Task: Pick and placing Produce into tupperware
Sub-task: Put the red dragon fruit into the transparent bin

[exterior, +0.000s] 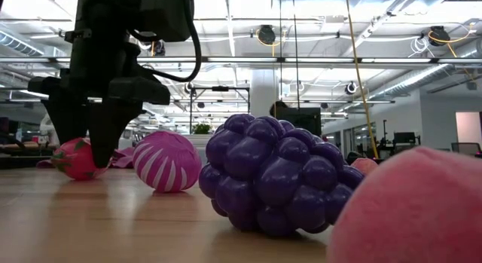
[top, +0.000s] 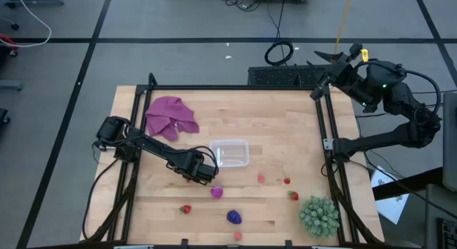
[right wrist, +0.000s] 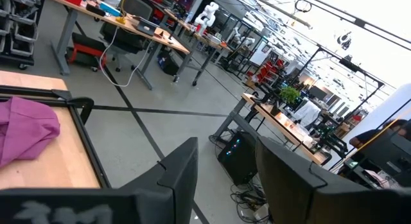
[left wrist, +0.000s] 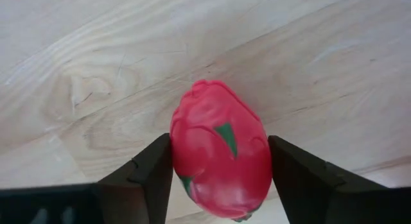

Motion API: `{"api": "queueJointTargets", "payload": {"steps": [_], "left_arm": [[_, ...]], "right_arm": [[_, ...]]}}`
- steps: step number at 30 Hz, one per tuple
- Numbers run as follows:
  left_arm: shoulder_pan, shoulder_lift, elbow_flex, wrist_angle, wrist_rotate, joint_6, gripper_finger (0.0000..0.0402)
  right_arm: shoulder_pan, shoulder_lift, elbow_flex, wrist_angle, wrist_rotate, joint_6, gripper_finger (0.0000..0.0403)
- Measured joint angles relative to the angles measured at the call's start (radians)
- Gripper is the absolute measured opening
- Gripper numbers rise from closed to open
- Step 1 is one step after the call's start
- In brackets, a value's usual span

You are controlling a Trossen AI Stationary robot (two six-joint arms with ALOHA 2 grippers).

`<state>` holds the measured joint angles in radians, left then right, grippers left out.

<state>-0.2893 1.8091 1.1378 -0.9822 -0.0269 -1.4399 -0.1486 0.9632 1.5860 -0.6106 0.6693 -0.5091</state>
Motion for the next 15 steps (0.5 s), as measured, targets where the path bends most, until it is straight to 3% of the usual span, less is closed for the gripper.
{"api": "queueJointTargets", "payload": {"steps": [7,15], "left_arm": [[0.0,-0.002,0.0,-0.002,0.008,0.002,0.024],[0.003,-0.03,0.0,-0.013,0.04,0.012,0.0233]], "right_arm": [[0.0,0.0,0.0,0.0,0.0,0.0,0.0148],[0.0,0.0,0.0,0.0,0.0,0.0,0.0148]]}}
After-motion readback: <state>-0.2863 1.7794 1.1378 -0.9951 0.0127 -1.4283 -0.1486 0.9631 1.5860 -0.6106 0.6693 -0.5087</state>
